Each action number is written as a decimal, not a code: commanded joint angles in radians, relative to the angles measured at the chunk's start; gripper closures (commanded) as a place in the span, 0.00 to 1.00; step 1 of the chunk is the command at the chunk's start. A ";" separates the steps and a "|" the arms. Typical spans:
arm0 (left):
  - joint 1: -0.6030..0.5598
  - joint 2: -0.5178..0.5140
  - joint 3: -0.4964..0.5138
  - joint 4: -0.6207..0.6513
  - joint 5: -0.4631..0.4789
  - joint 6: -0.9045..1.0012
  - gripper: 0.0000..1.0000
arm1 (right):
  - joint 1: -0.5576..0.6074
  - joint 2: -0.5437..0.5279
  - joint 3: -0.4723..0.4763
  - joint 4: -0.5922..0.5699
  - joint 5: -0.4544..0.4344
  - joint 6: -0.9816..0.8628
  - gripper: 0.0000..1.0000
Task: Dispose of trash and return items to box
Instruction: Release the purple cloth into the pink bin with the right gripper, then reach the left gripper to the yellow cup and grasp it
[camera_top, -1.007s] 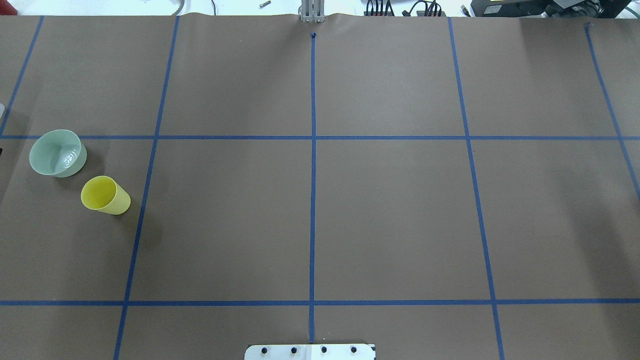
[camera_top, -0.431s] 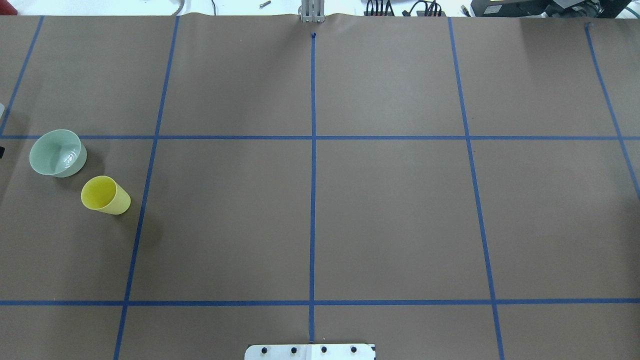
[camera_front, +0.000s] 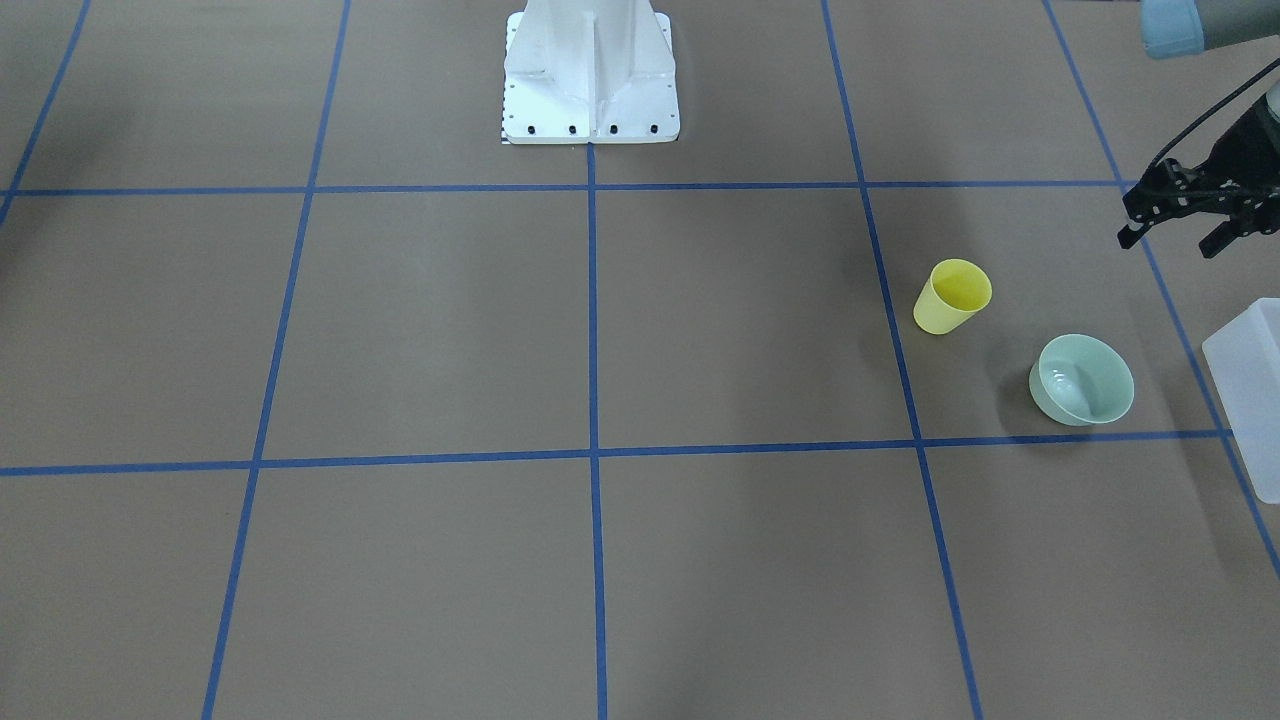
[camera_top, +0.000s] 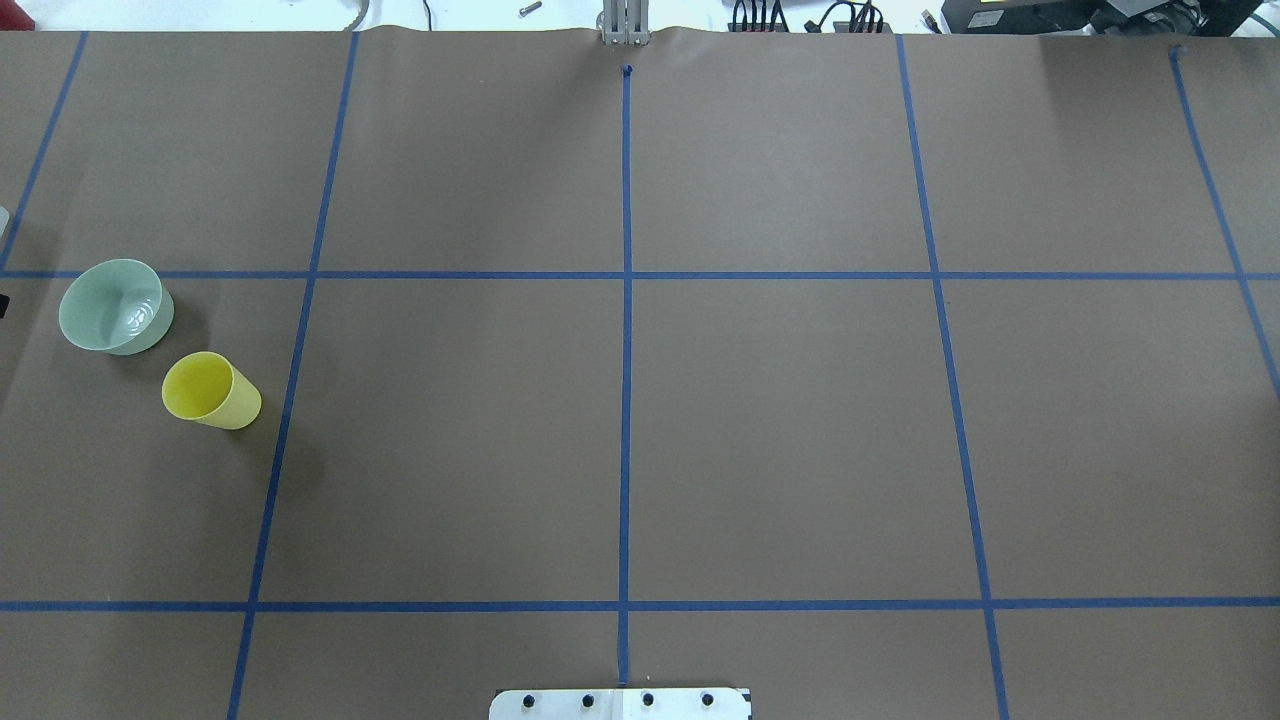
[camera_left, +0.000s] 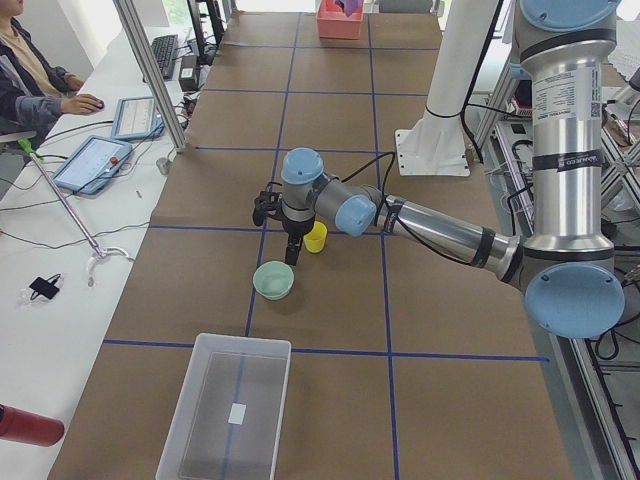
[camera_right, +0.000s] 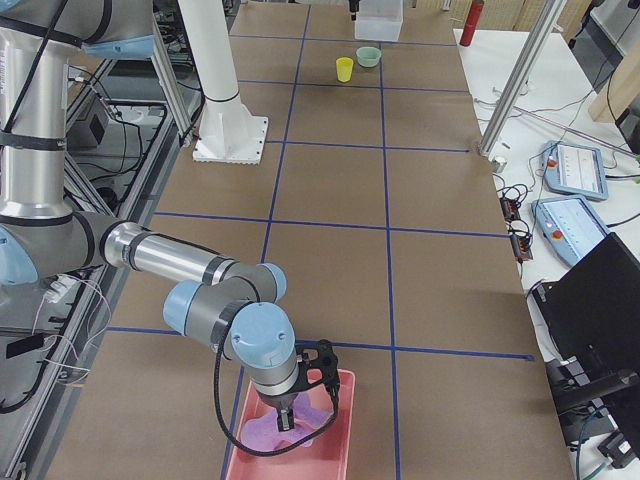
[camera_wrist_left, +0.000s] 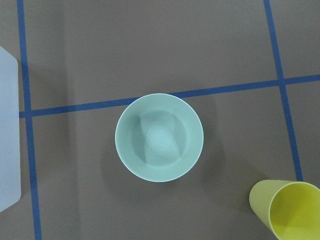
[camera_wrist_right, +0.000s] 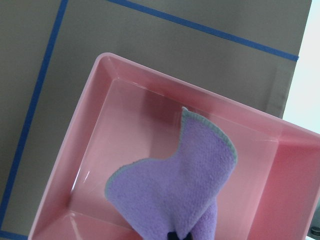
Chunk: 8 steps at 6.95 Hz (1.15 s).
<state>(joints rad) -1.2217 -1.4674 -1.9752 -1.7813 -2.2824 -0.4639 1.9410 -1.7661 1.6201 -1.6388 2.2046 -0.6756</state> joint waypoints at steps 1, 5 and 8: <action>0.005 -0.036 0.034 0.003 0.003 -0.046 0.02 | -0.001 -0.001 -0.006 0.020 0.012 0.016 0.00; 0.304 -0.105 0.094 -0.147 0.147 -0.406 0.03 | -0.089 0.001 0.009 0.049 0.129 0.195 0.00; 0.347 -0.111 0.110 -0.156 0.147 -0.407 0.21 | -0.097 0.001 0.011 0.068 0.139 0.212 0.00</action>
<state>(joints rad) -0.8980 -1.5776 -1.8700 -1.9352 -2.1367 -0.8680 1.8461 -1.7656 1.6294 -1.5737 2.3407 -0.4670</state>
